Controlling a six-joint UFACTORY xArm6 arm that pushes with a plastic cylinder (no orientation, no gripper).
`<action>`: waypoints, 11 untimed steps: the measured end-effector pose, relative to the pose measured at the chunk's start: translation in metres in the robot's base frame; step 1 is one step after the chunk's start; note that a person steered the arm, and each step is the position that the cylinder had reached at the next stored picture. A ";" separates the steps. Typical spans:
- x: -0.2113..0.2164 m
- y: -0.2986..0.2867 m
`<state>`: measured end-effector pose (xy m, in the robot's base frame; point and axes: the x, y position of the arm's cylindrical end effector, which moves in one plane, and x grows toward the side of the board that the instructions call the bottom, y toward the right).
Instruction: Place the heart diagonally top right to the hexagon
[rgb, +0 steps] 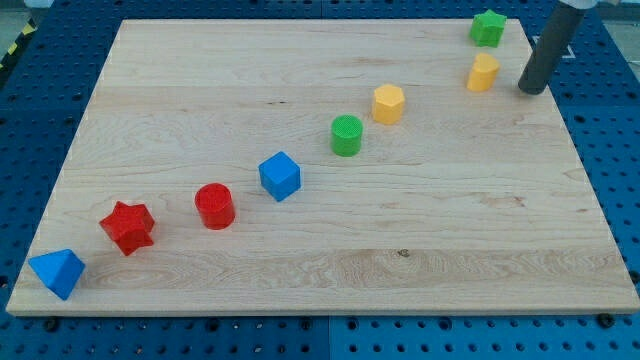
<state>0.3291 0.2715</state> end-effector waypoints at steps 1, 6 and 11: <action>-0.014 -0.002; -0.021 -0.055; -0.022 -0.038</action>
